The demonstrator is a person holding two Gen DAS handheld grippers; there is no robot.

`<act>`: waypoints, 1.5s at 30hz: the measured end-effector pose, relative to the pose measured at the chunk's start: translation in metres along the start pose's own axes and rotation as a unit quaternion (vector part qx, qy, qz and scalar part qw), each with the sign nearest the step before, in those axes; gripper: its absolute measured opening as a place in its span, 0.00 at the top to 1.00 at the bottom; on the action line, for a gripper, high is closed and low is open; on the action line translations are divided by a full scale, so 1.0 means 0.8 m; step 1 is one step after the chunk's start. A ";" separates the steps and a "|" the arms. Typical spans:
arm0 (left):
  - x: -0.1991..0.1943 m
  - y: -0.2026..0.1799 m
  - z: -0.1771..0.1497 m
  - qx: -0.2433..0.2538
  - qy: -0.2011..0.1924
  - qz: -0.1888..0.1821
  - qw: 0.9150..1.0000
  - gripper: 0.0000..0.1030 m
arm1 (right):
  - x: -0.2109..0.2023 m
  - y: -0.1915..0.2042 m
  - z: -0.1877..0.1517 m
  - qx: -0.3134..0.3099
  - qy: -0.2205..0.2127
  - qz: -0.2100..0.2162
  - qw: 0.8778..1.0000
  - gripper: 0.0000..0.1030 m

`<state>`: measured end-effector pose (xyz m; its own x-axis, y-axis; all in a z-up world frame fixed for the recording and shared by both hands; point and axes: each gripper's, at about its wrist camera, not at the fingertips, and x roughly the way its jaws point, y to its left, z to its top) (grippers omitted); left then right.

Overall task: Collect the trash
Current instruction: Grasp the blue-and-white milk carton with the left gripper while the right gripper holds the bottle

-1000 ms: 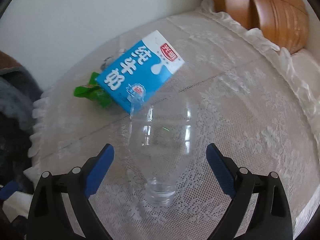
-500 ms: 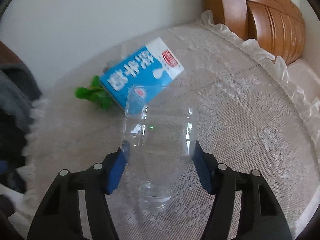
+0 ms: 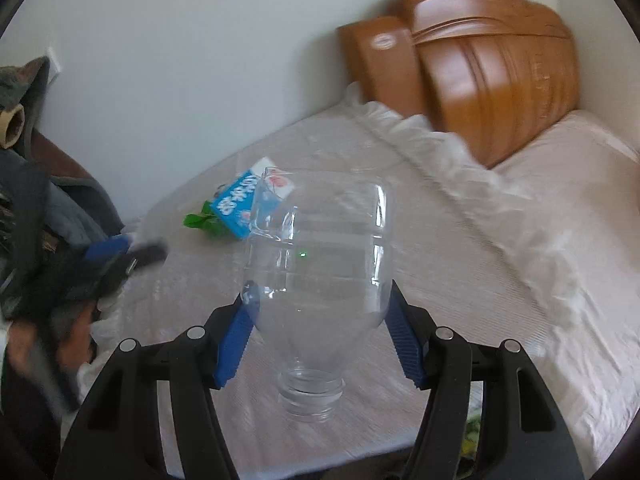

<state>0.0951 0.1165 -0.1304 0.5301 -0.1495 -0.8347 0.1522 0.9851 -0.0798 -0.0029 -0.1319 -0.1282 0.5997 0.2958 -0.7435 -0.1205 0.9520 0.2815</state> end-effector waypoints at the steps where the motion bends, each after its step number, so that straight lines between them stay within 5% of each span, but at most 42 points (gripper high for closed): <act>1: 0.012 0.000 0.009 0.006 0.002 -0.002 1.000 0.07 | -0.009 -0.007 -0.004 0.005 -0.002 -0.004 1.000 0.38; 7: 0.094 0.029 0.058 0.029 0.032 -0.007 0.999 0.08 | -0.029 -0.035 -0.020 0.049 -0.016 -0.028 0.998 0.38; 11: 0.129 0.033 0.072 0.034 0.054 -0.017 0.998 0.20 | -0.030 -0.049 -0.027 0.077 -0.019 -0.035 0.996 0.38; 28: 0.128 -0.056 0.048 0.100 0.038 -0.038 0.994 0.32 | -0.030 -0.060 -0.044 0.102 -0.021 -0.022 0.994 0.38; 36: 0.143 -0.027 0.046 -0.001 0.065 -0.050 0.997 0.31 | -0.033 -0.071 -0.055 0.118 -0.023 -0.020 0.993 0.38; 45: 0.168 -0.013 0.045 -0.043 0.073 0.006 0.996 0.25 | -0.030 -0.070 -0.057 0.119 -0.018 -0.017 0.993 0.38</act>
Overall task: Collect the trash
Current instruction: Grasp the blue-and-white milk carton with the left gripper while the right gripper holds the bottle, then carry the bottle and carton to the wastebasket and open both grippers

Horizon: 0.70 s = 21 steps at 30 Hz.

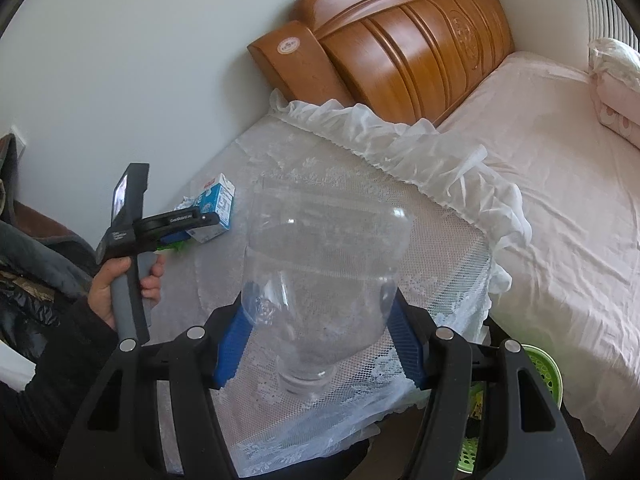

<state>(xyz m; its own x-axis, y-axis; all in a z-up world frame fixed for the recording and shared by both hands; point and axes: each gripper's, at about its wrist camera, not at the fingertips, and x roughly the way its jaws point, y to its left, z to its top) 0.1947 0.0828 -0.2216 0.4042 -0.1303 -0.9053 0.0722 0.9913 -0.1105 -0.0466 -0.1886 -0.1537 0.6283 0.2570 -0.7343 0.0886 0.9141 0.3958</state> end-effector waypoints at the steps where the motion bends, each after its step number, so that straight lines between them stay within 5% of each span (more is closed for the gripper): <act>1: 0.001 -0.005 0.002 0.006 -0.004 0.010 1.000 0.23 | 0.001 0.000 -0.001 -0.001 0.001 0.000 1.000 0.38; 8: 0.024 -0.027 0.023 0.026 0.003 0.055 0.998 0.19 | 0.006 0.001 -0.002 -0.001 0.004 0.001 1.000 0.38; 11: 0.030 -0.023 0.027 0.016 0.012 0.061 0.998 0.36 | 0.004 -0.001 -0.002 0.001 0.003 0.000 1.000 0.38; 13: 0.028 -0.022 0.027 0.013 0.014 0.063 0.998 0.37 | 0.003 -0.003 -0.001 0.003 0.001 0.000 1.000 0.38; 21: -0.045 -0.050 0.010 0.032 -0.017 0.056 0.998 0.38 | -0.008 -0.008 0.002 -0.008 -0.010 0.006 1.000 0.38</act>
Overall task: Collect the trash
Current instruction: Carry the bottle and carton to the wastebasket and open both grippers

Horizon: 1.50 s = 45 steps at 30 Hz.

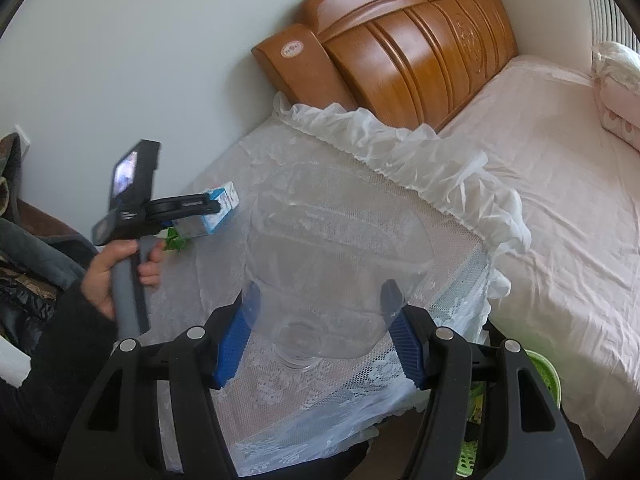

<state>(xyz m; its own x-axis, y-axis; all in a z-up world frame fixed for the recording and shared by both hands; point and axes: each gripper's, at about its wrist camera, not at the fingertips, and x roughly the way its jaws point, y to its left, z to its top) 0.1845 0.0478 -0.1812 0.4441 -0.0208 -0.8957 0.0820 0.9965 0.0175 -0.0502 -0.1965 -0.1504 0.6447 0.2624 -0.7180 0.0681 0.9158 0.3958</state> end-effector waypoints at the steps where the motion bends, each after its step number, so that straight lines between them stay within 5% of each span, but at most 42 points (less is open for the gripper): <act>1: -0.013 -0.006 -0.002 0.003 -0.004 -0.001 1.000 0.38 | -0.002 -0.001 0.001 -0.001 -0.001 0.000 1.000 0.38; 16: -0.166 -0.163 -0.092 0.103 -0.028 -0.115 0.988 0.38 | -0.095 -0.075 -0.039 0.004 -0.026 -0.056 0.998 0.38; 26: -0.190 -0.268 -0.171 0.216 -0.002 -0.199 0.956 0.38 | -0.097 -0.168 -0.131 0.037 0.027 -0.094 0.995 0.38; 30: -0.190 -0.304 -0.197 0.263 0.011 -0.211 0.941 0.38 | -0.054 -0.207 -0.165 0.056 0.079 -0.148 0.984 0.07; 33: -0.187 -0.329 -0.216 0.295 0.023 -0.216 0.930 0.38 | -0.055 -0.234 -0.175 0.090 0.094 -0.182 0.975 0.06; 43: -0.171 -0.401 -0.269 0.368 0.067 -0.230 0.898 0.36 | -0.162 -0.317 -0.165 0.148 0.026 -0.256 0.955 0.02; 45: -0.169 -0.410 -0.278 0.376 0.074 -0.226 0.896 0.15 | -0.177 -0.326 -0.161 0.156 0.014 -0.262 0.952 0.02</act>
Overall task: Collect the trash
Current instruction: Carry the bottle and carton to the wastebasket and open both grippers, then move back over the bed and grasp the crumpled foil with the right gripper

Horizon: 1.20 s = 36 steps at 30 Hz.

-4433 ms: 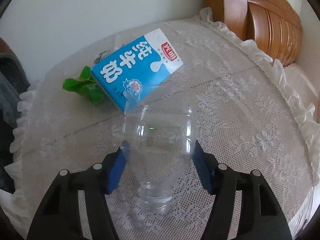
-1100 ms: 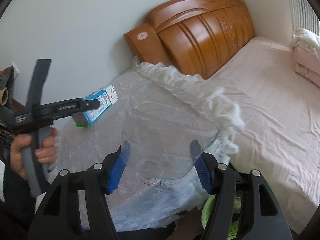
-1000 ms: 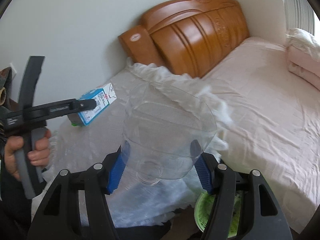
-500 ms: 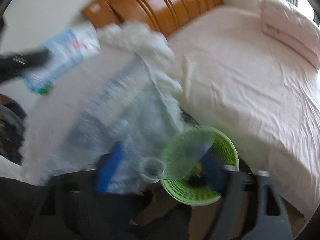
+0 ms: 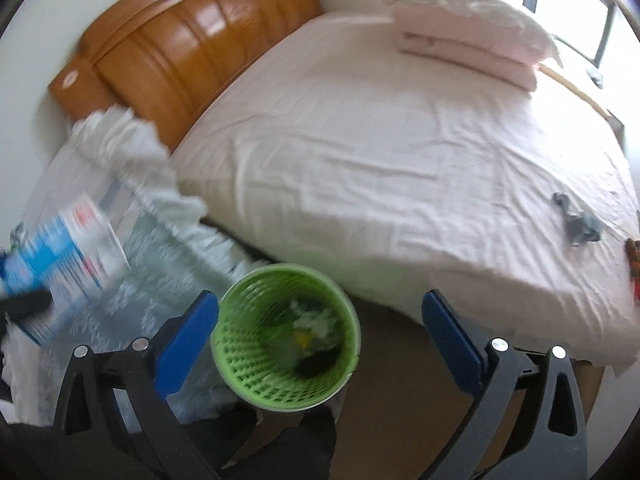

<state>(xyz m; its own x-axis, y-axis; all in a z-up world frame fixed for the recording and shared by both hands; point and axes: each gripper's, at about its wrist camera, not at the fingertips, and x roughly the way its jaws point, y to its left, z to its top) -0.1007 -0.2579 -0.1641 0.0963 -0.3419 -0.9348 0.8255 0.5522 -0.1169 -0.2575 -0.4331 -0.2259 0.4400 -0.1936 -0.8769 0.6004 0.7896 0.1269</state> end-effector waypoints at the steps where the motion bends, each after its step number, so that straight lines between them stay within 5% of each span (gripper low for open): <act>1: 0.001 -0.003 0.000 0.001 0.000 0.004 1.000 0.08 | -0.005 -0.008 0.004 0.008 -0.006 0.001 1.000 0.02; 9: -0.009 -0.009 -0.002 0.001 -0.012 0.004 1.000 0.07 | -0.021 -0.020 0.014 0.025 -0.023 0.004 0.999 0.02; 26: -0.056 0.057 -0.013 -0.081 -0.064 0.046 0.994 0.07 | -0.035 0.078 0.042 -0.063 -0.044 0.041 0.996 0.02; 32: -0.107 0.149 -0.048 -0.180 -0.105 0.118 0.971 0.07 | -0.047 0.186 0.063 -0.156 -0.066 0.095 0.981 0.02; 36: -0.149 0.229 -0.099 -0.255 -0.125 0.202 0.937 0.07 | -0.043 0.278 0.068 -0.225 -0.066 0.148 0.961 0.02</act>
<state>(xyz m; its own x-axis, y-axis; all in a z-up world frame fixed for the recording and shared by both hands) -0.0053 -0.0556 -0.1008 0.5240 -0.1596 -0.8367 0.3267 0.9448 0.0244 -0.1029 -0.2825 -0.1420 0.6456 0.0286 -0.7631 0.0993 0.9877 0.1210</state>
